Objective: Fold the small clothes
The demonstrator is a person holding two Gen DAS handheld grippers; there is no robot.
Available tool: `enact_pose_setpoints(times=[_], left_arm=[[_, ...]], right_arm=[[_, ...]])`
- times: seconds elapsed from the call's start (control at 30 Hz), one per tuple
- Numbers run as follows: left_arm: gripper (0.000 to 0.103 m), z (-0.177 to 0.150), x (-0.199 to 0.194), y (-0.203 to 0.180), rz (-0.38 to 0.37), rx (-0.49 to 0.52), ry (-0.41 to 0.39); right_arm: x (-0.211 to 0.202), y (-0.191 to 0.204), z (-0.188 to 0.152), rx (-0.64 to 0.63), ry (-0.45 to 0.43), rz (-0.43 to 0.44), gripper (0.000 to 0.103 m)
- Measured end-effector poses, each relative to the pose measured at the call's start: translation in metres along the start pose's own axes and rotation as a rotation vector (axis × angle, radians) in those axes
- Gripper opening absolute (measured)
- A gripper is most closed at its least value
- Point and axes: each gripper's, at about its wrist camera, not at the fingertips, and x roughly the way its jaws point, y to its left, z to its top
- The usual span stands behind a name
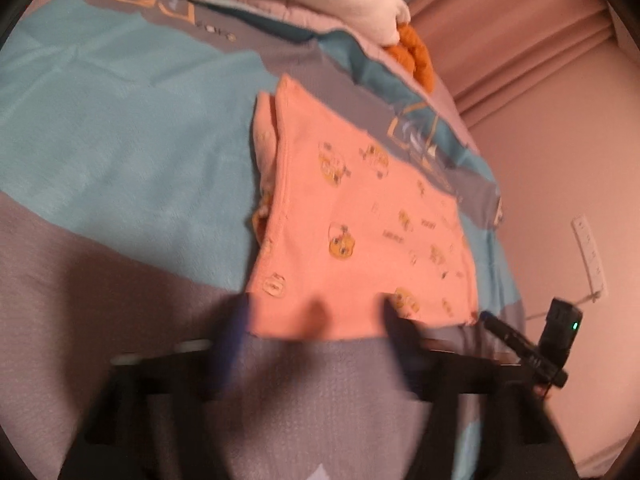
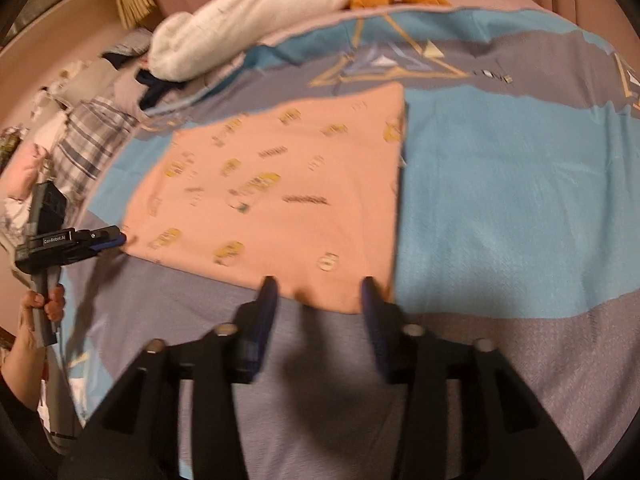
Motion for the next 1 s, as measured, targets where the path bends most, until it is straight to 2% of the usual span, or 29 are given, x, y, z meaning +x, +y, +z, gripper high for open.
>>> enact_pose_setpoints(times=[0.13,0.33,0.53,0.6,0.63,0.67,0.73,0.77,0.83,1.0], left_arm=[[0.080,0.012,0.005,0.007,-0.004,-0.032,-0.023],[0.080,0.033,0.043,0.012,-0.070,-0.071,0.018],[0.080,0.057,0.064,0.006,-0.100,-0.064,0.026],[0.080,0.066,0.072,0.005,-0.103,-0.065,0.027],[0.071,0.069,0.075,0.005,-0.098,-0.067,0.025],[0.052,0.073,0.079,0.003,-0.071,-0.065,0.022],[0.030,0.075,0.085,0.005,-0.021,-0.066,0.033],[0.026,0.075,0.087,0.007,-0.011,-0.072,0.034],[0.026,0.074,0.086,0.011,-0.019,-0.080,0.028],[0.025,0.073,0.085,0.016,-0.027,-0.069,0.030]], right_arm=[[0.008,0.013,0.007,-0.011,-0.005,0.035,0.051],[0.038,0.038,0.025,-0.042,0.019,0.091,0.050],[0.070,0.065,0.053,-0.100,0.028,0.132,0.050],[0.086,0.076,0.069,-0.113,0.027,0.131,0.047],[0.090,0.079,0.074,-0.116,0.027,0.130,0.043],[0.099,0.085,0.084,-0.119,0.026,0.122,0.041],[0.113,0.092,0.100,-0.118,0.020,0.076,0.023],[0.121,0.095,0.108,-0.112,0.021,0.052,0.019],[0.137,0.098,0.124,-0.082,0.025,0.032,0.012],[0.172,0.098,0.150,-0.029,0.052,-0.019,0.009]])
